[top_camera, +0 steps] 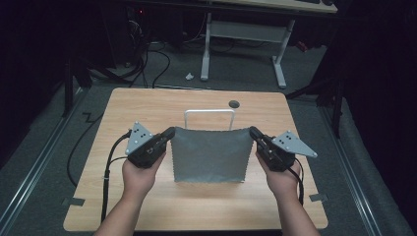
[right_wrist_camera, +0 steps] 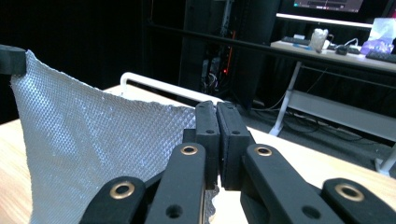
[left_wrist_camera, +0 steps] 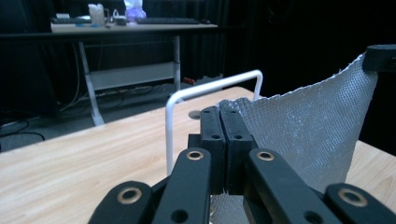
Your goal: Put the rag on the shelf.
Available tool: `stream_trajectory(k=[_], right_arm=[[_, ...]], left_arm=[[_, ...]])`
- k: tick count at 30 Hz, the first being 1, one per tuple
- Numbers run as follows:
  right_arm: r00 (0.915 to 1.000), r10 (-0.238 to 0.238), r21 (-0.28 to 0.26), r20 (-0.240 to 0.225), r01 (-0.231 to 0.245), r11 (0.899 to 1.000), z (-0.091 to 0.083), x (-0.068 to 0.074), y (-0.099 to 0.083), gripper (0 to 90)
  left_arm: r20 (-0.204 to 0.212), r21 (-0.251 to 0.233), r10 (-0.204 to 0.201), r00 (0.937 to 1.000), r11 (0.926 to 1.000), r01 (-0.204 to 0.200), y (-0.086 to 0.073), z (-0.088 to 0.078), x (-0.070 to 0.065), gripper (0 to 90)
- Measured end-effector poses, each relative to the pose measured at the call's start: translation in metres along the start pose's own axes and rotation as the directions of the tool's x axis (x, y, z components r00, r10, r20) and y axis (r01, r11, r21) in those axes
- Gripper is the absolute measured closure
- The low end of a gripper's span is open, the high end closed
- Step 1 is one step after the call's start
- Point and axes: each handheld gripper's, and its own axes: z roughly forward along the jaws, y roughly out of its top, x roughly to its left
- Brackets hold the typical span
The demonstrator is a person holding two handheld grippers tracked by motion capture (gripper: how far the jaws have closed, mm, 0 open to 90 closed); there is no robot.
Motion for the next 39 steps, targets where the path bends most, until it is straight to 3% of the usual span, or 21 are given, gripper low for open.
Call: stream_trajectory(k=[15, 20, 23, 30, 39], right_arm=[[0.9999, 0.009, -0.033, 0.014, -0.009, 0.999, 0.006, -0.006, 0.021, 89.2], [0.9994, 0.03, -0.038, 0.019, -0.029, 0.999, 0.012, -0.012, 0.03, 89.3], [0.9994, 0.016, -0.035, 0.031, -0.015, 0.999, 0.017, -0.014, 0.038, 89.3], [0.9986, 0.016, -0.046, 0.051, -0.014, 0.999, 0.033, -0.026, 0.057, 89.4], [0.9971, 0.037, -0.029, 0.067, -0.035, 0.999, 0.062, -0.043, 0.071, 89.3]], left_arm=[[-0.017, -0.042, 0.0, 0.9999, 0.9991, -0.001, 0.022, 0.003, 0.004, 89.1], [-0.043, -0.053, 0.032, 0.9985, 0.998, -0.035, 0.034, 0.01, 0.008, 89.2], [-0.042, -0.046, 0.031, 0.9987, 0.9984, -0.033, 0.041, 0.017, 0.014, 89.2], [-0.065, -0.056, 0.065, 0.9958, 0.9961, -0.069, 0.059, 0.035, 0.023, 89.2], [-0.089, -0.053, 0.039, 0.9953, 0.9976, -0.044, 0.075, 0.064, 0.045, 89.2]])
